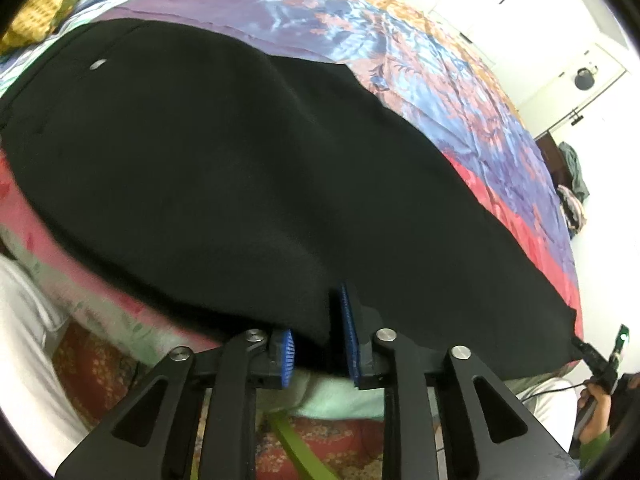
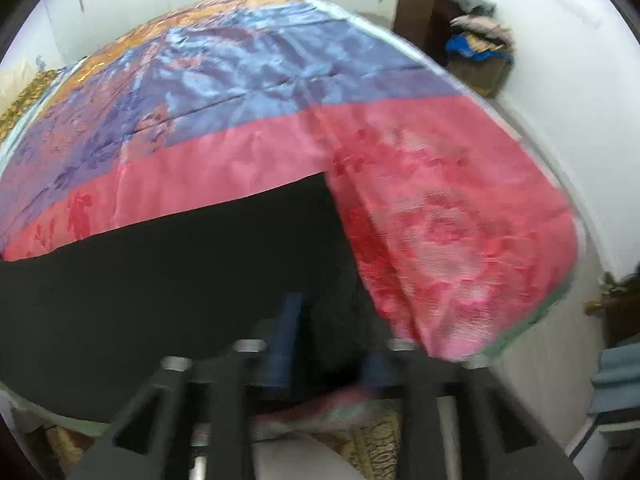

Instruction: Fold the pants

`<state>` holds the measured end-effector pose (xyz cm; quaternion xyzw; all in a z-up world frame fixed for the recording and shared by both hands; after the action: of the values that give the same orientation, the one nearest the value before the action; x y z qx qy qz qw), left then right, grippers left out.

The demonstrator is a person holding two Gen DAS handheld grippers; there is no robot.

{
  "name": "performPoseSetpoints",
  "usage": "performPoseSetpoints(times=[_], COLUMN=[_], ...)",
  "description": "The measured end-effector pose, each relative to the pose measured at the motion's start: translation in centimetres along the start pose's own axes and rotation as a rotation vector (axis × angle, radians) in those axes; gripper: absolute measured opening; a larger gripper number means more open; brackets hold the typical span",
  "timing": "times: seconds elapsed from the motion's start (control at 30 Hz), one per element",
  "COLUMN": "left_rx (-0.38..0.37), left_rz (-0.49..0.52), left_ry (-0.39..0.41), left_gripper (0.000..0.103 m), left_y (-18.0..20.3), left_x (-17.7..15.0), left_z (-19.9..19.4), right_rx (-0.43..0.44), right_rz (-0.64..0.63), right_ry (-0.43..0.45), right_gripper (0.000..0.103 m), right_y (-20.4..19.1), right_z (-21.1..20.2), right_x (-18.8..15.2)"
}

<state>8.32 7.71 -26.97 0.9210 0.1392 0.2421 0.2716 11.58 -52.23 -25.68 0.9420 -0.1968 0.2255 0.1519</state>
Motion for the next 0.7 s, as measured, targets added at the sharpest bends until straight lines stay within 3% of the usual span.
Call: performPoseSetpoints(times=[0.03,0.17,0.3,0.37,0.43,0.57,0.7], left_rx=[0.005,0.017,0.087,0.127,0.135,0.108,0.18], left_rz=[-0.008,-0.056,-0.111,-0.082,-0.014,0.126,0.187], left_ry=[-0.001,0.024,0.168,0.254,0.294,0.254,0.124], left_gripper=[0.023,0.024,0.026,0.035,0.052,0.06,0.057], left_y=[-0.3,-1.6,-3.6,-3.5,-2.3,0.1,-1.8], left_x=[-0.2,-0.7,0.7,2.1,3.7,6.6,6.2], left_z=[-0.5,-3.1,-7.7,-9.9,-10.5,-7.0,-2.4], right_rx=[-0.014,-0.083,-0.044,-0.001,0.063,0.207,0.349], right_rz=[0.022,0.09,0.117,0.094,0.056,-0.05,-0.074], right_ry=[0.031,0.142,0.263,0.308,0.322,0.294,0.228], right_gripper=[0.073,0.073,0.08,0.086,0.087,0.087,0.087], right_y=[0.4,2.5,0.7,-2.1,-5.6,-13.8,-19.8], right_z=[-0.8,-5.1,-10.0,-11.6,-12.5,-12.6,-11.6], right_x=[0.1,-0.3,0.1,0.3,0.3,-0.3,-1.5])
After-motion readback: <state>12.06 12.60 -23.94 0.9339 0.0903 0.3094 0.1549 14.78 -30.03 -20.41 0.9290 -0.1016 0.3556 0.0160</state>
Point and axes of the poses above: each gripper's, at about its wrist camera, not at the fingertips, and z roughly the way its jaws point, y to its right, x to its top, the point moved 10 cm from there along z, roughly the way its jaws point, and after that the axes turned 13 degrees about -x, right-handed, at the moved point
